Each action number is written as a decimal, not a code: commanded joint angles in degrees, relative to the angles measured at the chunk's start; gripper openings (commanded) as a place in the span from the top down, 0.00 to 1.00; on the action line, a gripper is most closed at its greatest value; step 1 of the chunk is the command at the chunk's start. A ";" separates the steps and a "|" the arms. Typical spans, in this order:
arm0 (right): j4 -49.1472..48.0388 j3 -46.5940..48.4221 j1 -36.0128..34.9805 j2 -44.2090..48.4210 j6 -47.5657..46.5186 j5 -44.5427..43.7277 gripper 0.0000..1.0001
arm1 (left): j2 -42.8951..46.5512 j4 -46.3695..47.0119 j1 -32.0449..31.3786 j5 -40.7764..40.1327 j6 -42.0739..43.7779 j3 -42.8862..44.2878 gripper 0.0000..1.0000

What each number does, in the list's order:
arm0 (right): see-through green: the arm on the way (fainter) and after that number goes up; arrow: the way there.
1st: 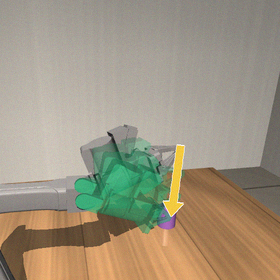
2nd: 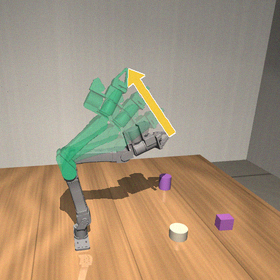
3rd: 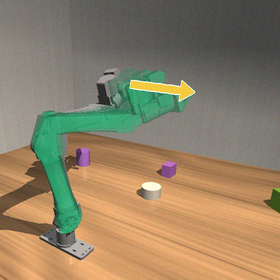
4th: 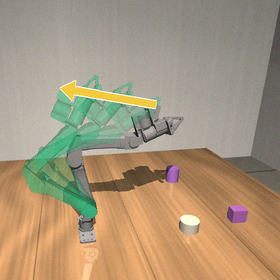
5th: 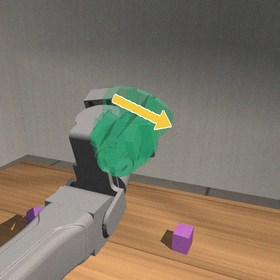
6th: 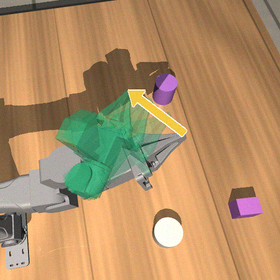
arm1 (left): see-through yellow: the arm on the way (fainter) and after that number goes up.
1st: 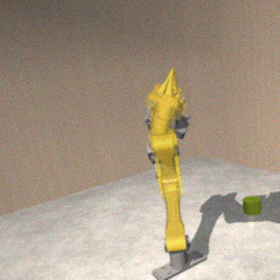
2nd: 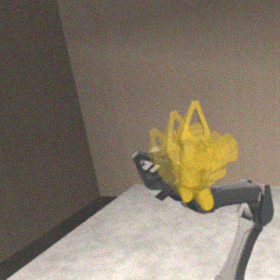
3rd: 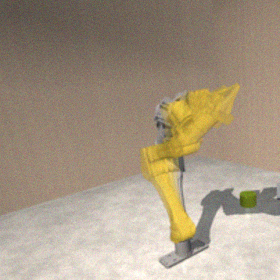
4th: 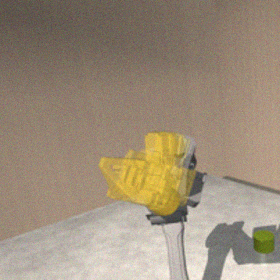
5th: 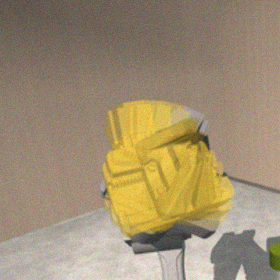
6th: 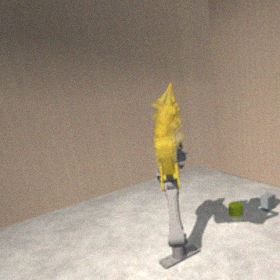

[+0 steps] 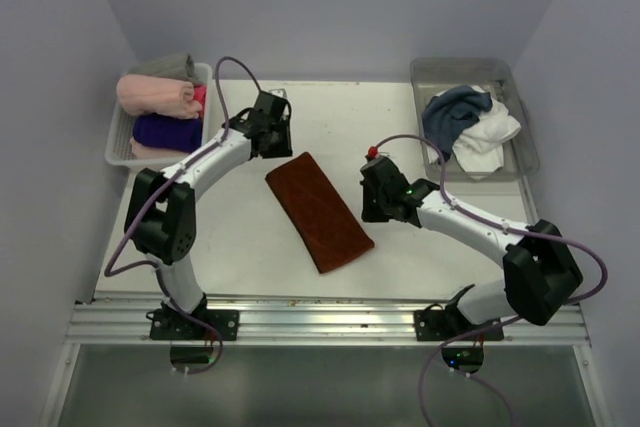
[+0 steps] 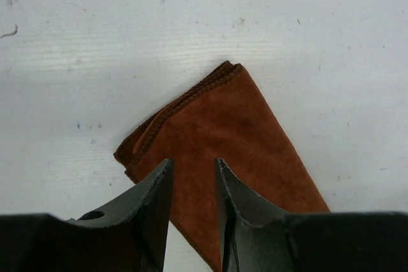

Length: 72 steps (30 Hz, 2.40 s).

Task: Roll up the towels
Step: Fold the towel, then roll the towel

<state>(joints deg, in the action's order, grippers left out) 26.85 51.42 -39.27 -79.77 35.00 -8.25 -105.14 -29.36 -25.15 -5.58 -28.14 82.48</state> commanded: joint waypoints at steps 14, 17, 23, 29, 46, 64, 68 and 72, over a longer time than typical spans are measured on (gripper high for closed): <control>-2.77 -4.12 -4.59 -0.04 0.06 7.72 0.95 | -1.53 7.39 0.27 2.60 -2.98 -11.82 0.68; -3.64 -6.32 -5.73 -0.30 2.34 7.11 0.96 | -6.80 6.86 0.27 1.02 -2.27 -8.48 0.69; -6.63 -9.67 -5.91 -3.98 5.25 4.74 0.98 | -15.60 7.13 0.36 2.95 -2.27 -1.10 0.69; -7.61 -5.30 -6.17 -6.01 4.99 4.39 0.98 | -22.55 3.89 0.36 2.60 -0.69 12.51 0.69; -7.07 5.28 -6.09 -7.68 2.88 6.14 0.95 | 3.87 -0.17 -0.69 7.41 -1.21 1.75 0.51; -7.25 1.66 -0.37 -7.94 -0.81 8.08 1.00 | 16.46 10.91 -14.76 15.01 -11.59 -30.88 0.88; -6.64 6.40 -0.20 -11.45 -2.92 7.46 0.99 | 15.93 7.04 -14.67 11.03 -8.08 -30.97 0.88; -5.85 12.73 0.94 -16.46 -4.68 7.02 0.99 | 15.41 7.22 -14.67 12.44 -7.19 -30.36 0.88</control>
<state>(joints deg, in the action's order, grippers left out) 21.12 58.67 -39.24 -93.69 33.08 -0.51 -89.36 -23.20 -39.88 7.27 -37.34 51.59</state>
